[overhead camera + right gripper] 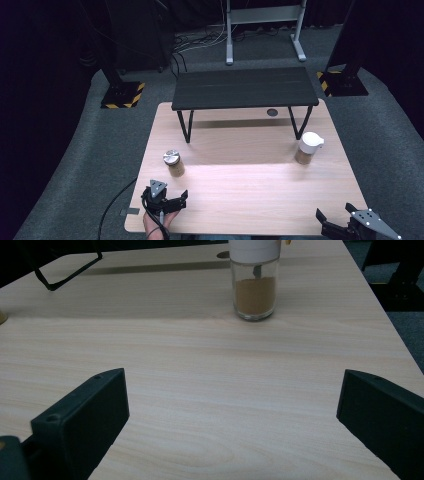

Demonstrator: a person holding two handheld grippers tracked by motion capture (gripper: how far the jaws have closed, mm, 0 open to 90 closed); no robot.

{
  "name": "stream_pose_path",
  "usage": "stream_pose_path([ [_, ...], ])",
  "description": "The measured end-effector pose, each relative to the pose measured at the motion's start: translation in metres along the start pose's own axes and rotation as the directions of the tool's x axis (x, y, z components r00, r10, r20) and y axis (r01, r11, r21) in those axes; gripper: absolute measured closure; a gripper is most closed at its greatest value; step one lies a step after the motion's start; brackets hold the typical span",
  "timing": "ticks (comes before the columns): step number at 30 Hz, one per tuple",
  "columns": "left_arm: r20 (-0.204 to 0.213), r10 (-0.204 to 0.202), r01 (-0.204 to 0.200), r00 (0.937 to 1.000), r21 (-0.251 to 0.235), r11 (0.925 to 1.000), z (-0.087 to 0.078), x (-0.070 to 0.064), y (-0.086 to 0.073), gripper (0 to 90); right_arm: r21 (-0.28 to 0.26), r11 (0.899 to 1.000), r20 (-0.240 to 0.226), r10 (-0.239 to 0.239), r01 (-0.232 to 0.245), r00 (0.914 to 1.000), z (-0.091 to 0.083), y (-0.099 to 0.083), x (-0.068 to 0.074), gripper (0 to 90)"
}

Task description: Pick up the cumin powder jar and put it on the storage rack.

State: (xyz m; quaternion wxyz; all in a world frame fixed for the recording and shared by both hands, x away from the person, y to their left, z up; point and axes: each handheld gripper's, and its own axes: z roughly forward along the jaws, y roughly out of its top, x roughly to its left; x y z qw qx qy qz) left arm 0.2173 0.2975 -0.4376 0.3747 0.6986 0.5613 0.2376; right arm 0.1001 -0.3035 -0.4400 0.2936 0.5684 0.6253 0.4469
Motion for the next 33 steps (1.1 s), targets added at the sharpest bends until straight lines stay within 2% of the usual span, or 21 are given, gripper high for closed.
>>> stream_pose_path([
  [6,-0.016,-0.006,0.006,0.9999,-0.016,0.9999,0.002,0.001,-0.004,0.6,0.01,1.0,0.002,-0.014,0.014,0.9999,0.002,0.001,0.003,0.0],
  [8,-0.026,-0.022,0.021,0.9994,-0.03,0.9993,0.003,0.0,-0.007,0.7,0.019,1.0,0.002,-0.025,0.025,0.9997,0.002,0.003,0.004,0.0],
  [13,-0.051,-0.001,-0.001,0.9987,-0.031,0.9995,0.009,-0.008,-0.007,0.1,0.013,1.0,0.011,-0.02,0.02,0.9997,0.001,0.002,0.005,0.0],
  [19,-0.063,-0.009,0.005,0.998,-0.062,0.9981,0.016,-0.011,-0.01,0.1,0.017,0.999,0.023,-0.038,0.037,0.999,0.002,0.003,0.01,0.0],
  [23,-0.089,-0.026,0.02,0.9957,-0.074,0.9971,0.023,-0.016,-0.007,0.1,0.016,0.999,0.02,-0.036,0.036,0.9992,0.003,0.003,0.009,0.0],
  [28,-0.082,-0.045,0.036,0.9956,-0.106,0.9937,0.029,-0.011,-0.005,0.1,-0.009,1.0,0.025,-0.021,0.021,0.9995,0.005,-0.003,0.012,0.0],
  [33,-0.109,-0.06,0.047,0.9923,-0.119,0.9917,0.04,-0.013,-0.002,0.3,0.009,1.0,0.021,-0.025,0.025,0.9995,0.008,-0.002,0.012,0.0],
])
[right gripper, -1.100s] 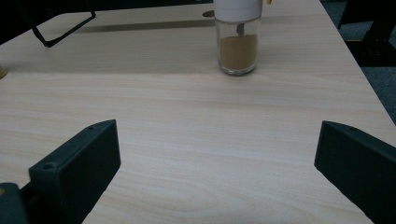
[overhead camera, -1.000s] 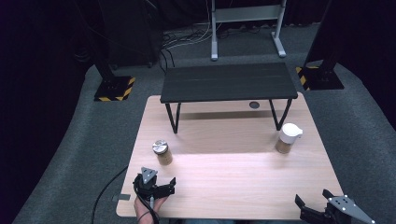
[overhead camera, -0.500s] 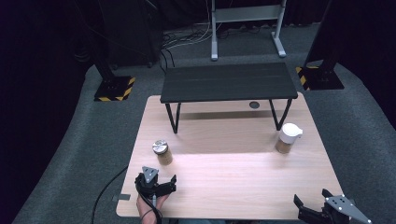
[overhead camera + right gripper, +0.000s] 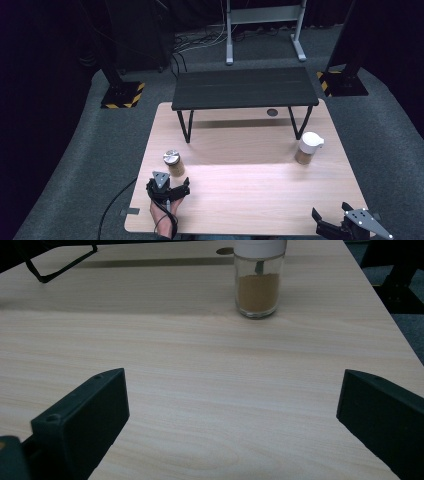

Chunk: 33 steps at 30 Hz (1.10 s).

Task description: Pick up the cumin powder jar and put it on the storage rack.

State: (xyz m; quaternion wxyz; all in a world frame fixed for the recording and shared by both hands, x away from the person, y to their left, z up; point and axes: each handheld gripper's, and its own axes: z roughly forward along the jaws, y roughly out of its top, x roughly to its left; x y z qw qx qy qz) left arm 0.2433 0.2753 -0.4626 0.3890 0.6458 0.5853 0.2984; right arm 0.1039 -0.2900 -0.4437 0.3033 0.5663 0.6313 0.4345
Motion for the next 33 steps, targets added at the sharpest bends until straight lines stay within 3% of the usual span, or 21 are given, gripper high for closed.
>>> stream_pose_path([
  [12,-0.046,-0.017,0.014,0.9988,-0.067,0.9976,0.025,-0.004,-0.001,0.2,-0.006,1.0,0.02,0.011,-0.011,0.9997,0.0,-0.003,-0.001,0.0],
  [22,-0.048,-0.035,0.031,0.9983,-0.076,0.9966,0.042,-0.001,0.008,0.2,0.0,1.0,0.018,0.009,-0.009,0.9998,0.001,-0.003,-0.001,0.0],
  [23,-0.039,-0.043,0.039,0.9983,-0.094,0.9948,0.043,0.001,0.005,0.7,0.001,1.0,0.017,0.009,-0.009,0.9998,0.001,-0.003,-0.001,0.0],
  [24,-0.072,-0.046,0.039,0.9964,-0.096,0.9946,0.046,-0.003,0.004,22.9,0.002,1.0,0.017,0.008,-0.008,0.9998,0.002,-0.003,-0.001,0.0],
  [25,-0.086,-0.044,0.035,0.9953,-0.102,0.9942,0.047,-0.005,0.003,29.2,0.003,1.0,0.017,0.008,-0.008,0.9998,0.002,-0.003,-0.001,0.0],
  [27,-0.108,-0.021,0.01,0.994,-0.094,0.9955,0.047,-0.01,0.006,30.6,0.008,1.0,0.016,0.005,-0.005,0.9999,0.002,-0.002,-0.001,0.0],
  [30,-0.081,-0.002,-0.007,0.9967,-0.099,0.9951,0.047,-0.005,0.005,30.7,0.016,1.0,0.018,0.0,0.0,0.9998,0.003,-0.001,0.001,0.0],
  [33,-0.062,-0.015,0.009,0.998,-0.101,0.9949,0.045,0.0,0.004,30.7,0.028,1.0,0.017,-0.005,0.005,0.9998,0.005,-0.001,0.001,0.0],
])
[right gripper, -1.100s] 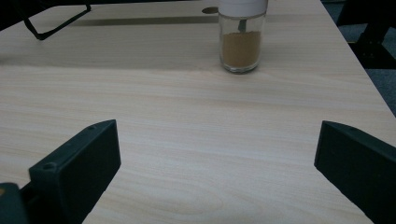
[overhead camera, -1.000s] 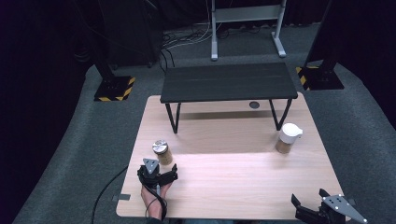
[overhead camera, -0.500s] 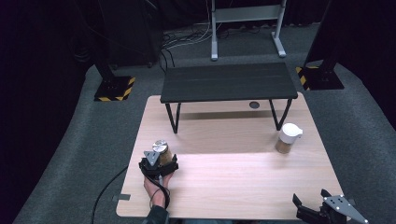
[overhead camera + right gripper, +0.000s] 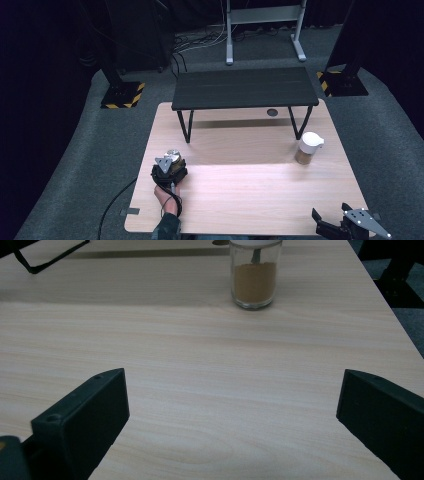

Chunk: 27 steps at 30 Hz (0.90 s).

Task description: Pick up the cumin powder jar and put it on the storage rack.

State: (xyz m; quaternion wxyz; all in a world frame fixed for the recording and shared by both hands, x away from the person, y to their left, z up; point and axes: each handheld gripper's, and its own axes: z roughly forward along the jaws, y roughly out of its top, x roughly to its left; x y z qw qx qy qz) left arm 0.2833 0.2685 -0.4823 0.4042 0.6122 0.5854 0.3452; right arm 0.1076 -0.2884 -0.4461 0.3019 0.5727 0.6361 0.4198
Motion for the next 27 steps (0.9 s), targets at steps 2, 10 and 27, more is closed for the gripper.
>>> stream_pose_path([
  [2,0.006,-0.007,0.007,1.0,0.002,1.0,-0.001,0.002,0.0,30.7,0.001,1.0,0.004,0.0,0.0,1.0,0.0,0.0,0.001,0.0],
  [10,0.026,0.008,-0.009,0.9996,0.009,0.9999,-0.009,0.004,0.001,30.7,0.033,0.999,-0.012,-0.017,0.017,0.9998,0.001,0.001,0.001,0.0],
  [27,0.109,0.068,-0.066,0.9917,-0.021,0.9976,-0.023,0.0,0.033,30.6,-0.022,1.0,0.013,0.012,-0.012,0.9998,-0.004,-0.004,0.0,0.0],
])
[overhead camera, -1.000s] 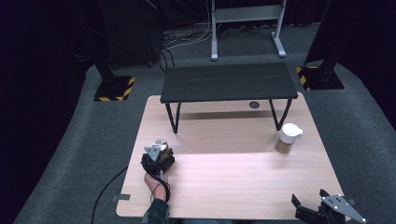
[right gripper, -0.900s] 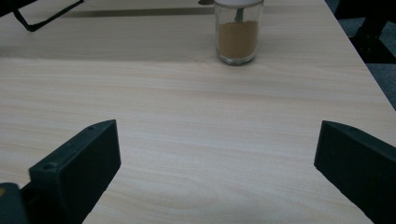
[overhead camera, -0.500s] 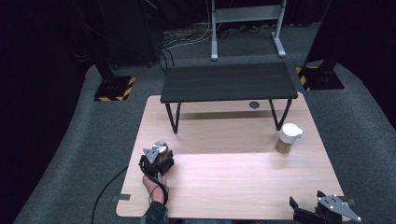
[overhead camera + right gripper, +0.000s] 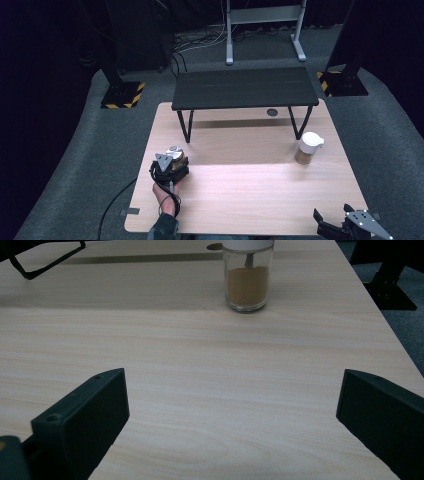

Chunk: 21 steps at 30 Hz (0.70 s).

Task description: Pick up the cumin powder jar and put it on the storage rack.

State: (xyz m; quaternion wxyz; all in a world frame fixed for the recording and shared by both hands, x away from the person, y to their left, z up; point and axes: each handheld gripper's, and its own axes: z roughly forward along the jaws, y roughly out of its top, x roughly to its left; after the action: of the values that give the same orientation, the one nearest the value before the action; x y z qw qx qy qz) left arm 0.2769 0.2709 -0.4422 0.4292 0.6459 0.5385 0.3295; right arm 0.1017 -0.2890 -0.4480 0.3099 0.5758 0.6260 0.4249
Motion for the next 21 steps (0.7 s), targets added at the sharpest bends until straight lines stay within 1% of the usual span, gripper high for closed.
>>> stream_pose_path([
  [4,0.006,0.011,-0.011,0.9999,-0.006,0.9999,-0.001,-0.002,0.003,30.6,0.005,1.0,-0.005,0.0,0.0,1.0,0.001,0.001,-0.001,0.0],
  [12,0.033,0.036,-0.035,0.9988,-0.012,0.9993,-0.003,-0.006,0.013,30.6,0.006,1.0,-0.006,0.0,0.0,1.0,0.0,0.001,-0.001,0.0],
  [18,0.06,0.062,-0.062,0.9963,-0.011,0.998,-0.002,-0.009,0.021,30.7,0.01,1.0,-0.01,-0.003,0.003,0.9999,0.0,0.002,-0.002,0.0],
  [21,0.071,0.069,-0.068,0.9951,-0.017,0.9975,-0.003,-0.01,0.024,30.7,0.014,1.0,-0.009,-0.003,0.003,1.0,0.0,0.003,-0.002,0.0],
])
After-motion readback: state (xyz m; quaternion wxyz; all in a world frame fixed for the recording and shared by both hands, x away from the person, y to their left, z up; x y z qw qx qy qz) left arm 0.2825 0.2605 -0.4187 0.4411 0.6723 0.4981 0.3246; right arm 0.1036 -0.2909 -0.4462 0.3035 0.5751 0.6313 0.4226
